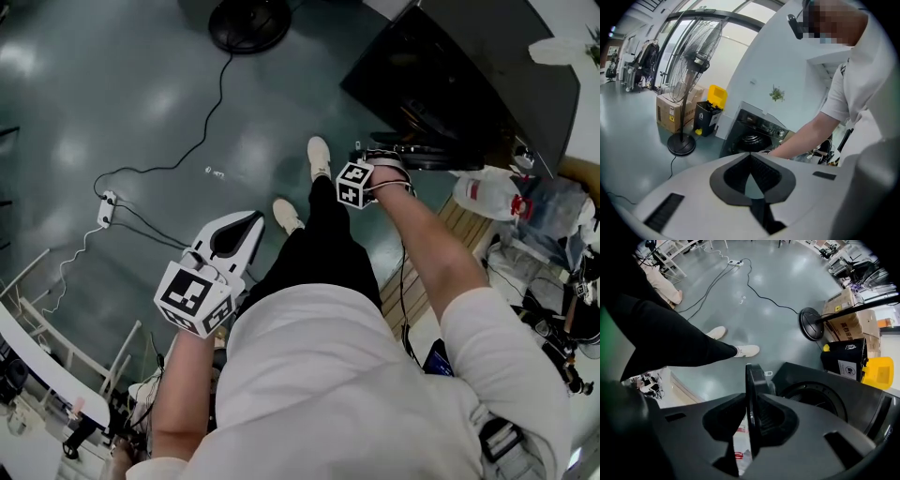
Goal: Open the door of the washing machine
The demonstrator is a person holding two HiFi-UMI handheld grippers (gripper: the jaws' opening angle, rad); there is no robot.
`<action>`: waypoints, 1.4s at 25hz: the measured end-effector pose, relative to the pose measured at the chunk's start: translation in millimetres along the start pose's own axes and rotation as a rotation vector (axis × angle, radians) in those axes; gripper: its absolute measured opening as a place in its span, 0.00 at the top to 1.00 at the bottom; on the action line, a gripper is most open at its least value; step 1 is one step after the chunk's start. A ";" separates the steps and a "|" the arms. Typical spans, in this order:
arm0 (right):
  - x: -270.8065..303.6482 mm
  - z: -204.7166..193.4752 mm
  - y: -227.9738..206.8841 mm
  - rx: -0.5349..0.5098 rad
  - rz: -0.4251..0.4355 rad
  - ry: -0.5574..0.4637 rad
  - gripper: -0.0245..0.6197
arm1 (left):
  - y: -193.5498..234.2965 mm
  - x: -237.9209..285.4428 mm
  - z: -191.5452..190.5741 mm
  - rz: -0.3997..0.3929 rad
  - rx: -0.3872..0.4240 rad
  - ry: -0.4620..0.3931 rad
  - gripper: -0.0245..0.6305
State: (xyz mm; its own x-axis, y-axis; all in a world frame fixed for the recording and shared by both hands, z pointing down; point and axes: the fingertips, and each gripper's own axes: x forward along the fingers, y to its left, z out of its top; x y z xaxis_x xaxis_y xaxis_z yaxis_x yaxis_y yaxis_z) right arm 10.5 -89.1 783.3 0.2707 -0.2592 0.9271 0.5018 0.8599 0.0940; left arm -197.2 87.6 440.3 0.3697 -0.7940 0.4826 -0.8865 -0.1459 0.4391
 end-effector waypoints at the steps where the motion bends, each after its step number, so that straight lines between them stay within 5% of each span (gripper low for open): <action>1: -0.5 -1.2 6.3 -0.008 0.004 0.002 0.83 | -2.5 -0.4 -2.4 -0.010 0.005 0.007 0.94; 35: 0.7 -62.0 191.7 -0.274 0.101 0.002 0.85 | -91.9 67.6 -16.0 -0.305 0.201 0.162 0.94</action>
State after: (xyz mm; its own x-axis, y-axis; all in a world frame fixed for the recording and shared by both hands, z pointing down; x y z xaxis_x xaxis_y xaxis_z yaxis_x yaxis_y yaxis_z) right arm 157.8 48.2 779.5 0.3320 -0.1795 0.9260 0.6755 0.7305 -0.1006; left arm -86.3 56.8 444.7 0.6496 -0.5951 0.4731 -0.7598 -0.4863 0.4316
